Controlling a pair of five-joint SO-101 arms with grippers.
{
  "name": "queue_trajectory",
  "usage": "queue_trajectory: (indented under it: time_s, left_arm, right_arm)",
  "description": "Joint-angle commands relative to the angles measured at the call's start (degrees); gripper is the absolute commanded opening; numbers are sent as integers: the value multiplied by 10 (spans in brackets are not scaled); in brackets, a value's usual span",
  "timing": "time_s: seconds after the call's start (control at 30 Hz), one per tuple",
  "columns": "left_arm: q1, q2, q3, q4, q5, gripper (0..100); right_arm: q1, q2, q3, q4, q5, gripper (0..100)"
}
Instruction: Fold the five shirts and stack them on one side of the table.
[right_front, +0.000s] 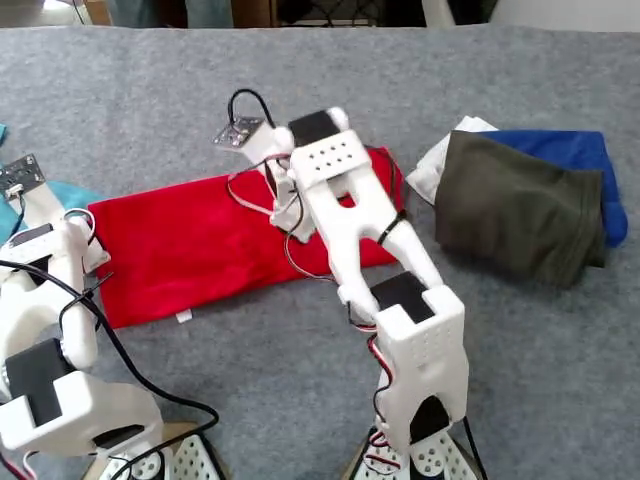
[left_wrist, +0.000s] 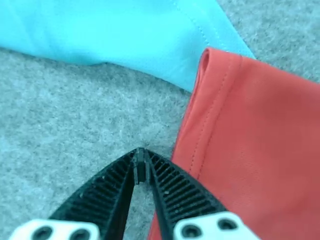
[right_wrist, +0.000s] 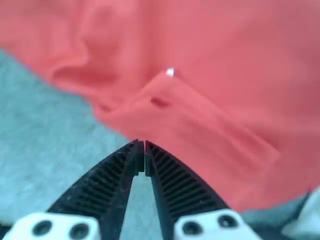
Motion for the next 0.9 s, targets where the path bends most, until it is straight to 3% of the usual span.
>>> queue_trajectory:
  time_s: [0.0,0.2,0.37,0.63,0.7,0.87]
  left_arm:
    - [7,-4,-27,-8,2,30]
    - [7,-4,-27,-8,2,30]
    - [7,-4,-27,-8,2,30]
    - [7,-10,-26,-1,1,33]
    - [4,-18,-51,37,-15,37]
    - [0,-56,-166,222,-69,111]
  right_arm:
    - [-11,-30,43,-100,-8,15]
    - [-5,72,83,-168,-8,15]
    - [-3,75,19,-182,-35,15]
    - [25,-48,-157,16,8,15]
    - [55,-81,-194,47,22,15]
    - [125,-174,-240,117,26,15]
